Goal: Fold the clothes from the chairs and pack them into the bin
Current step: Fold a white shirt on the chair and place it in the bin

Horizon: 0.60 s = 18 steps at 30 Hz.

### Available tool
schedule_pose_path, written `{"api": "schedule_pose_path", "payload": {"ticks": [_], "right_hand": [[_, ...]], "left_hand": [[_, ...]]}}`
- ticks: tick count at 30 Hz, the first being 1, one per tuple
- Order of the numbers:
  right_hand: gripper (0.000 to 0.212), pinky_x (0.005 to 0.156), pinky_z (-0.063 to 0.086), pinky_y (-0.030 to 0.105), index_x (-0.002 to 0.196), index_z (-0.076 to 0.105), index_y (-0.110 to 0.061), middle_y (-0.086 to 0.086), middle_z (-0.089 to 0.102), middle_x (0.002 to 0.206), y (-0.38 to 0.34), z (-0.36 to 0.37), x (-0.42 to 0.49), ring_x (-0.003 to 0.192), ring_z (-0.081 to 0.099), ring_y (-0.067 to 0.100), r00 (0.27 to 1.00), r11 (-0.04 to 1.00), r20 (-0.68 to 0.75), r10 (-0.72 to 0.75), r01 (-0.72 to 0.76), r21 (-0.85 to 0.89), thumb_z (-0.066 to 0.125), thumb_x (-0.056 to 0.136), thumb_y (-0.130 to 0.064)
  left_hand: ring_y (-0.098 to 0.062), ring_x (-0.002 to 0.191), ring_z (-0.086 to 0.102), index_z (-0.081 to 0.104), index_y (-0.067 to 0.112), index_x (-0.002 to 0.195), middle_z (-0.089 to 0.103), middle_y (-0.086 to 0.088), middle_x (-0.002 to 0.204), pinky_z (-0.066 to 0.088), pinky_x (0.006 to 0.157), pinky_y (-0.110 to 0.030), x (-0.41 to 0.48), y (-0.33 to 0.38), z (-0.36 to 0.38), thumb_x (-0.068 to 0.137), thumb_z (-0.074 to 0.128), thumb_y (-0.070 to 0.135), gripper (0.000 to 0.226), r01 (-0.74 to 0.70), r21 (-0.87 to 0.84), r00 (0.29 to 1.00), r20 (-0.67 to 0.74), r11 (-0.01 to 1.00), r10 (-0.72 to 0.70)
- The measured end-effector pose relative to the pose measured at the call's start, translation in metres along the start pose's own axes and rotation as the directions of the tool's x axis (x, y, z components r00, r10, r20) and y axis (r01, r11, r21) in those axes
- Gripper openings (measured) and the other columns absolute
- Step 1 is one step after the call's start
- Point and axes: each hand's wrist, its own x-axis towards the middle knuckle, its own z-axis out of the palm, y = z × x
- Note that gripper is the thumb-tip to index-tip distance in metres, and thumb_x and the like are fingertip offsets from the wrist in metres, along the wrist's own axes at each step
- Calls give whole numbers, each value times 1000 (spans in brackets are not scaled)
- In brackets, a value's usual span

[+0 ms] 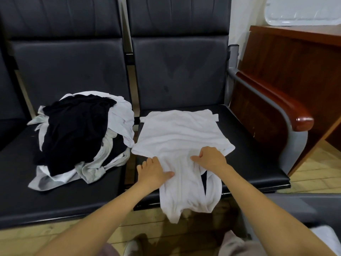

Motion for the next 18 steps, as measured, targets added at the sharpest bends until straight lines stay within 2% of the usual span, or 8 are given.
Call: {"api": "schedule_pose_path", "payload": {"ticks": [2,4,6,8,11,13,15,18], "right_hand": [[40,57,42,28,77,48,-14,1,56,78,-5,7,-6,75,58,20,999,998,24,22,-20,-58,61,86,-51],[33,66,47,31,80,49,-13,2,58,82,-10,13,-9,90,63,25,999,1000,23,28,-28,-2,61,88,-44],[29,78,47,34,98,53,-9,7,57,100,-14,18,-14,106,57,28,1000,999,5,16,-16,46,59,91,-36],[46,90,41,34,124,44,-8,11,47,123,-16,19,-18,118,43,28,995,998,-101,-26,20,-64,60,91,-36],[51,98,34,33,135,39,-17,10,38,135,-13,16,-21,127,32,28,961,992,-267,-75,45,-116,56,93,-41],[52,106,30,39,143,34,-23,9,32,146,-8,17,-14,134,27,32,987,997,-152,-44,34,-72,42,98,-47],[60,114,20,46,150,21,-27,7,16,157,-1,20,-1,143,15,35,999,988,43,3,3,-157,31,98,-56],[67,117,7,50,153,7,-32,2,-3,161,2,14,30,147,-2,36,990,971,140,36,-2,-239,25,96,-62]], "left_hand": [[-24,119,45,41,13,126,49,-5,125,31,97,-35,-8,-6,-1,81,60,60,67,-1,-63,1000,-5,998,1],[-25,119,45,41,13,126,49,-5,125,33,97,-36,-15,-10,-3,81,64,56,66,-5,-128,1000,-10,992,3],[-25,124,39,36,14,135,43,-6,132,31,100,-35,-22,-10,-1,85,63,50,68,-54,-136,998,-52,989,47],[-22,131,29,31,21,144,32,-4,142,25,105,-31,-26,-8,4,91,58,42,63,-201,-91,974,-122,975,190],[-19,140,21,35,22,145,27,-2,152,15,114,-30,-17,-6,3,99,46,40,51,-302,-63,948,-122,951,293],[-20,144,17,31,22,148,23,-4,156,10,118,-36,-2,-7,3,100,37,47,54,-241,-95,969,-79,966,234],[-19,147,3,19,26,152,8,-1,161,-1,119,-46,17,-9,4,99,29,55,60,-183,-39,982,42,982,185],[-17,147,-12,2,33,153,-11,2,161,-14,113,-57,55,-10,-1,96,22,64,69,-154,94,978,159,984,138]]}}
